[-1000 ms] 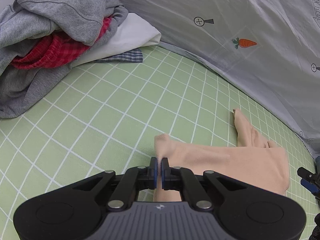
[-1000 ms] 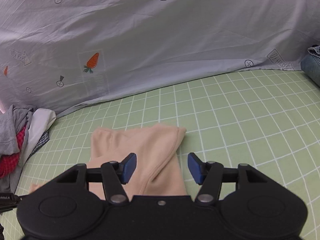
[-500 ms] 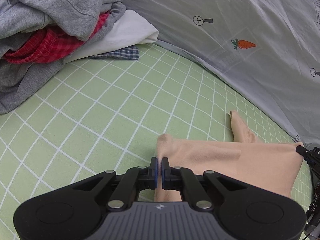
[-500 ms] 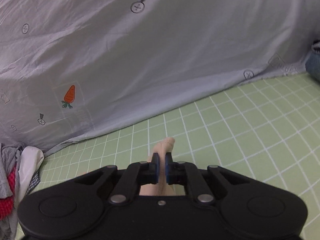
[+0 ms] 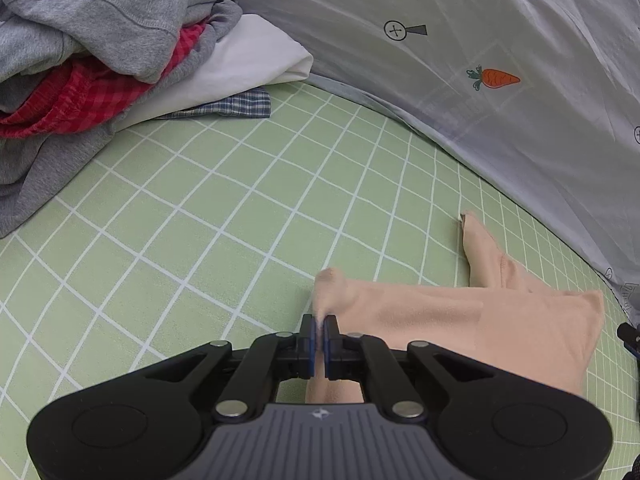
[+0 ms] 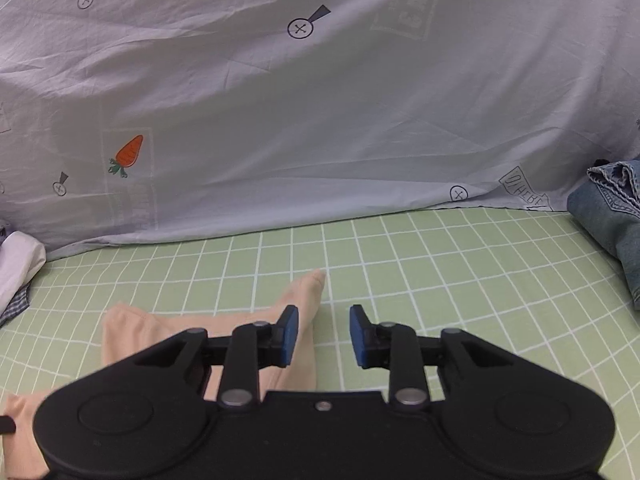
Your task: Fold clothes
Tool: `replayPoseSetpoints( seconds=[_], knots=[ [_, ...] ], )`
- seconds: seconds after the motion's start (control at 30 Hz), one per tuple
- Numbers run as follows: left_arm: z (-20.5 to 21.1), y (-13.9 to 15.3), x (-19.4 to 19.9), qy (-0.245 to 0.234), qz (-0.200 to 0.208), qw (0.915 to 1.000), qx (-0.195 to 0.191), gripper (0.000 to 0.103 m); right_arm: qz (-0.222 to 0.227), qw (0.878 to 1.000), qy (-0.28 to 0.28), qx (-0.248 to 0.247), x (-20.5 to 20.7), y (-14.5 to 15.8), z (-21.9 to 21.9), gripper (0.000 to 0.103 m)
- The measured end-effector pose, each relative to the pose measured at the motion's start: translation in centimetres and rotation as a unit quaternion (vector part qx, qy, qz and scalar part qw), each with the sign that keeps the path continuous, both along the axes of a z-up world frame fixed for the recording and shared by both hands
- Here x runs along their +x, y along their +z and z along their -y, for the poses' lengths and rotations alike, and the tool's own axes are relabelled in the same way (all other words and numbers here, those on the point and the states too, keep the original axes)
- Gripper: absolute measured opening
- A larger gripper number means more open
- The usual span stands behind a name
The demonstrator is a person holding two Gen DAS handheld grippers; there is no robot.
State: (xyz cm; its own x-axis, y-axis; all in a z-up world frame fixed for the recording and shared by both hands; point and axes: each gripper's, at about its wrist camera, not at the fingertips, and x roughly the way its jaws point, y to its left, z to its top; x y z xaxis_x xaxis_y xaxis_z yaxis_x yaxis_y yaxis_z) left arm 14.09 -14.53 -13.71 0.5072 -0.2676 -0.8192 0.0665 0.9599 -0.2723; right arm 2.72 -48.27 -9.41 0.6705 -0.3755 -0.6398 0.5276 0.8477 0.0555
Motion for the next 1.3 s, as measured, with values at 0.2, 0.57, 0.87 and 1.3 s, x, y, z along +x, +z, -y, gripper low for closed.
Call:
replayPoseSetpoints(
  seconds=[0.2,0.57,0.87,1.3],
  knots=[
    [-0.3,1.0,-1.2,0.002,0.003,0.9998,0.020,0.021,-0.041,0.999,0.031,0.000,-4.2,-1.2,-6.3,0.015],
    [-0.2,2.7,-7.5,-0.052,-0.003,0.9977,0.044,0.036,-0.109,0.990,0.087,-0.011,-8.2,-3.2,-11.2,0.008],
    [4.9,0.8,-15.0,-0.179,-0.047,0.9805,0.065,0.073,-0.129,0.986,0.102,-0.007,-11.3,-3.7,-13.1,0.046],
    [4.7,-0.6,-18.1,-0.184,-0.071,0.9746,0.106,0.084,-0.112,0.989,0.096,-0.025,-13.5,-3.6,-13.8,0.025]
  ],
)
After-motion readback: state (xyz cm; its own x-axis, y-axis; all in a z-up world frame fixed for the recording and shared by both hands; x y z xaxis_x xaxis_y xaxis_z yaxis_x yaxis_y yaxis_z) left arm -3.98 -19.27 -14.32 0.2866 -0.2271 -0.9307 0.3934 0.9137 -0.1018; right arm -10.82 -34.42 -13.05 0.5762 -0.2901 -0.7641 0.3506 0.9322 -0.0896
